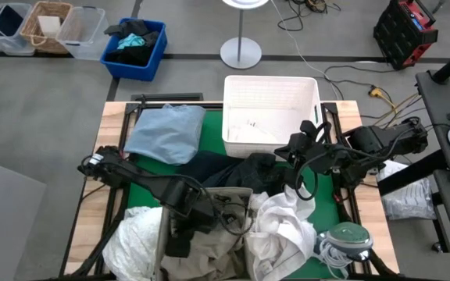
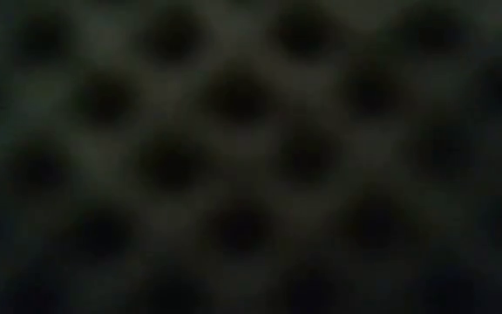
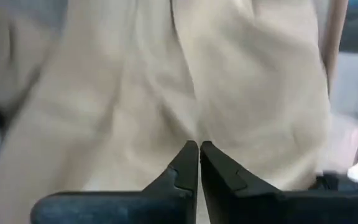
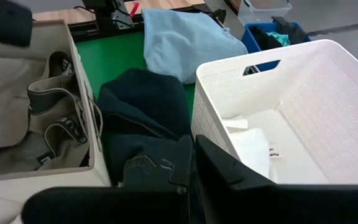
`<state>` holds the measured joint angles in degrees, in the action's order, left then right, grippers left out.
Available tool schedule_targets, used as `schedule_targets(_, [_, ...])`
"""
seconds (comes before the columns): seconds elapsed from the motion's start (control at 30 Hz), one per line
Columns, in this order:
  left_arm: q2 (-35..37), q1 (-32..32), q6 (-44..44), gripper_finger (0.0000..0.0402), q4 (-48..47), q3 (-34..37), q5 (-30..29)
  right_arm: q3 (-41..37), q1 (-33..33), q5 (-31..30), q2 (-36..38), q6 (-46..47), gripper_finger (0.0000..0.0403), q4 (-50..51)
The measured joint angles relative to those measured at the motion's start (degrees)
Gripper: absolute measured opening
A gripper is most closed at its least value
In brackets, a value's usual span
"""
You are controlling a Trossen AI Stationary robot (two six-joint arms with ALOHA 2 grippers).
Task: Sort clothes
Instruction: Put the brown pants into the gray laundry organizer
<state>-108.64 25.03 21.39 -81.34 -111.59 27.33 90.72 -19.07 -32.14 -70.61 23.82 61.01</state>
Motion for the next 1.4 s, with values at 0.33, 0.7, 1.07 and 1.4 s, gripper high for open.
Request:
schedule_targets(0.33, [0.0,3.7,1.2,0.0,-3.4,-9.4,-7.8,0.0,0.0,0.0,0.0,-0.9,0.0013,0.0])
schedule_targets(0.7, [-0.1,7.2,-4.1,0.0,9.5,0.9,-7.3,0.0,0.0,0.0,0.0,-1.3,0.0013,0.1])
schedule_targets(1.07, [0.0,5.7,-4.2,0.0,34.9,25.4,-15.8,0.0,0.0,-0.9,-0.4,-1.7,0.0013,0.1])
schedule_targets(1.4, [0.4,5.1,1.0,0.0,56.3,41.9,-12.1,0.0,0.0,-0.9,-1.1,-0.9,0.0013,0.2])
